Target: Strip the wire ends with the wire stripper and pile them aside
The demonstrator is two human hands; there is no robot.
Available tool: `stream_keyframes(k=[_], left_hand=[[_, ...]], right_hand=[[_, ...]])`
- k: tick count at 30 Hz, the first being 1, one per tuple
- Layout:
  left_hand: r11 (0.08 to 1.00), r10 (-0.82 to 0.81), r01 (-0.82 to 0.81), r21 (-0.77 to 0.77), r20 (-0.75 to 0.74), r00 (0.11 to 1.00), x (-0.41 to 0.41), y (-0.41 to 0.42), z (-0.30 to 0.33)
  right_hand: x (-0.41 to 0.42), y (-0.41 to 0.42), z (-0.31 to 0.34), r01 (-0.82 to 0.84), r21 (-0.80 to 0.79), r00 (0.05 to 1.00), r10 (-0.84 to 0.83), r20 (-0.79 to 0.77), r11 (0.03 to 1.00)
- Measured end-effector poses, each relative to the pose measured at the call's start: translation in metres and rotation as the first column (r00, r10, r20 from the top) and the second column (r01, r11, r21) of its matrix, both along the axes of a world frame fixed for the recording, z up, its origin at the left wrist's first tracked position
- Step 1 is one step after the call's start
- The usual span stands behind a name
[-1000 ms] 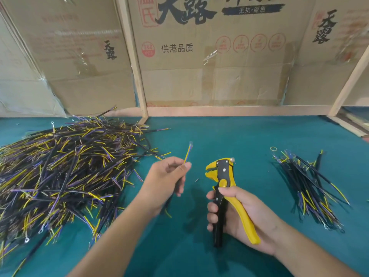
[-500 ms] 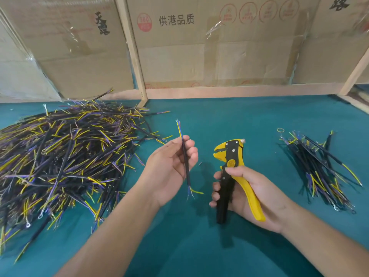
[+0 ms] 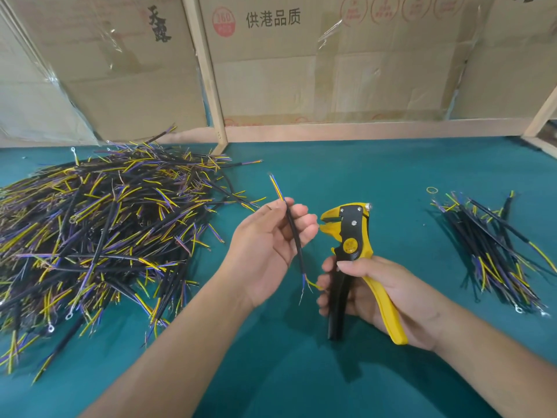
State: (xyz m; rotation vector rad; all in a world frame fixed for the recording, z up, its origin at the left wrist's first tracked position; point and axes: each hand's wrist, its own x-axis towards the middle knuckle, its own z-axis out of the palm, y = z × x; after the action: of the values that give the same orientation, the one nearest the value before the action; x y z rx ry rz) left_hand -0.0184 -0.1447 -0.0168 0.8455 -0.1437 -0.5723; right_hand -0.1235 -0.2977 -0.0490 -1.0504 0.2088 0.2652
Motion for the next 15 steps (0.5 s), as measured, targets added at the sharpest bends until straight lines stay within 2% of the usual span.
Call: stream_keyframes(k=[8, 15], left_hand=[[0.995, -0.036, 0.015, 0.1, 0.209, 0.977, 0.0004, 0.0049, -0.0025], [0.997, -0.066, 0.043, 0.068, 0.388, 0.919, -0.0031, 0.0059, -0.0024]], right_hand=[[-0.002, 0.0024, 0.0026, -0.006, 0.007, 0.999, 0.006, 0.044, 1.0], [-0.0013, 0.0023, 0.002, 0.003, 0.03, 0.999, -0.004, 0.033, 1.0]])
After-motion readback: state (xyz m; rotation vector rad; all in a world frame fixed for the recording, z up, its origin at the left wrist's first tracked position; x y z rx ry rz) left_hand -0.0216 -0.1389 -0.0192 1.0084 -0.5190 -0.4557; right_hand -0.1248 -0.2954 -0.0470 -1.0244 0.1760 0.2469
